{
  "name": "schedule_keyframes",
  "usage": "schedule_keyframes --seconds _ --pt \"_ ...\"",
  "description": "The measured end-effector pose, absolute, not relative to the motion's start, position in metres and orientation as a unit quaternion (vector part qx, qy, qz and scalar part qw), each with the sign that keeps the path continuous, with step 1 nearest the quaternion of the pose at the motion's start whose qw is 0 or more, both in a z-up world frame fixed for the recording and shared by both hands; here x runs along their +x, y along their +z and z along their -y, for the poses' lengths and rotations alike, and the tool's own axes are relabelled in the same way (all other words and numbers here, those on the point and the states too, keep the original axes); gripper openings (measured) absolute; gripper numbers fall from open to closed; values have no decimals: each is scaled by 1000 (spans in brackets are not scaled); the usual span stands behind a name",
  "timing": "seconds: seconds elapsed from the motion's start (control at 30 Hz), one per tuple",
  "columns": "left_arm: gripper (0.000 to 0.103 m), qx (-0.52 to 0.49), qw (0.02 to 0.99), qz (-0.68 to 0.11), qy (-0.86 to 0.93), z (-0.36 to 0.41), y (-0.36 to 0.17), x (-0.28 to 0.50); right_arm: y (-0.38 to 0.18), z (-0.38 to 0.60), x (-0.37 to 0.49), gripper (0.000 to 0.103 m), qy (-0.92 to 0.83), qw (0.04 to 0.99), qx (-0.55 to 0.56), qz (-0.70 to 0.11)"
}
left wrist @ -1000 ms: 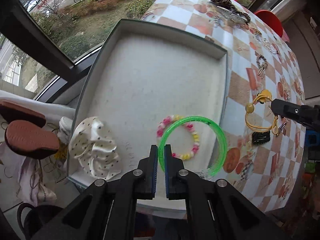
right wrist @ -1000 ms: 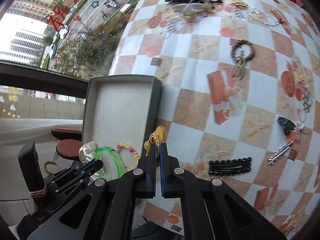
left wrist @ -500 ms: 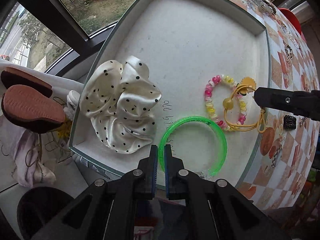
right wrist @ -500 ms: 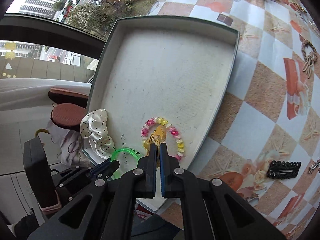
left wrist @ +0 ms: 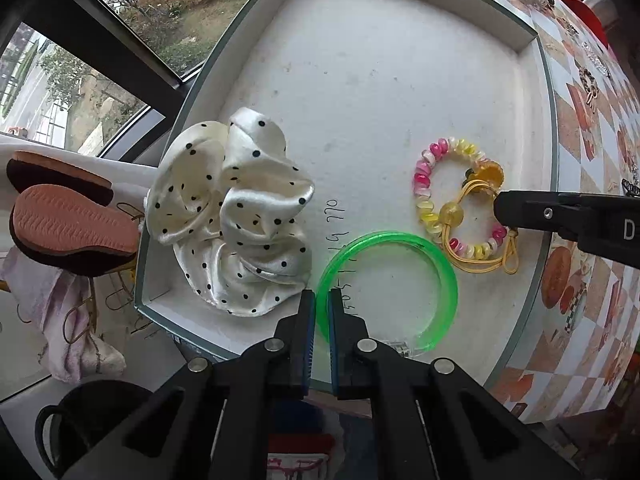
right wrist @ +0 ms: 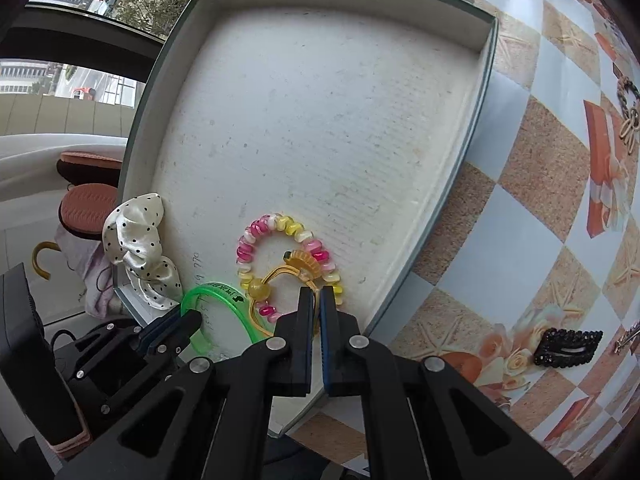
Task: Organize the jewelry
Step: 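Open the right gripper to drop the hair tie while the left releases the bangle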
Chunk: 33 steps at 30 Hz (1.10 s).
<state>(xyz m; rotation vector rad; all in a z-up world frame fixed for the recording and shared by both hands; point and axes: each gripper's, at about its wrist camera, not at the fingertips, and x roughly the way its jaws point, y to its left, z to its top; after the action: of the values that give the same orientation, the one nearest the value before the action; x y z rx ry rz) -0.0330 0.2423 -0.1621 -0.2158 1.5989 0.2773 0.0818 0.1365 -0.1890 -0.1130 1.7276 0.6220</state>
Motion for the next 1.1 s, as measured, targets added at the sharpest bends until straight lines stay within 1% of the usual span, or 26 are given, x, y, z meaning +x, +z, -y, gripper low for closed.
schedule_keyframes --seconds 0.03,0.1,0.13,0.17,0.23,0.4,0.63,0.73,0.8,0.93,1.0,1.03,1.1 --pt "9 -96 682 -714 125 -240 -160 -31 -189 -139 82 7 270 606 -51 -746" --pt "9 -96 681 -714 129 -239 -159 -30 -187 -141 82 23 275 607 -50 -744" --pt "9 -94 682 -714 131 -239 -159 -30 -185 -141 83 34 281 607 -43 -742" --pt "9 -91 682 -714 132 -239 -159 -30 -181 -143 83 44 285 609 -41 -739" --pt "9 -87 682 -714 133 -238 -158 -31 -172 -142 86 54 287 618 -49 -730" --pt "9 -78 687 -711 130 -237 -151 -29 -153 -136 92 56 294 633 -32 -716" --pt "9 -66 692 -707 128 -231 -145 -22 -136 -120 95 65 279 661 -47 -695" --pt "9 -64 693 -707 126 -230 -143 -20 -136 -108 96 66 271 666 -50 -694" --pt "9 -62 694 -707 123 -227 -142 -19 -137 -102 95 69 264 667 -46 -695" --pt "9 -57 695 -707 116 -223 -142 -17 -137 -89 95 69 255 669 -41 -696" --pt "9 -57 697 -705 115 -221 -141 -16 -136 -83 97 72 253 671 -39 -696" --pt "9 -59 698 -704 113 -220 -141 -15 -135 -80 97 77 252 672 -38 -696" --pt "9 -59 699 -704 112 -220 -140 -14 -134 -76 98 77 249 672 -35 -696"
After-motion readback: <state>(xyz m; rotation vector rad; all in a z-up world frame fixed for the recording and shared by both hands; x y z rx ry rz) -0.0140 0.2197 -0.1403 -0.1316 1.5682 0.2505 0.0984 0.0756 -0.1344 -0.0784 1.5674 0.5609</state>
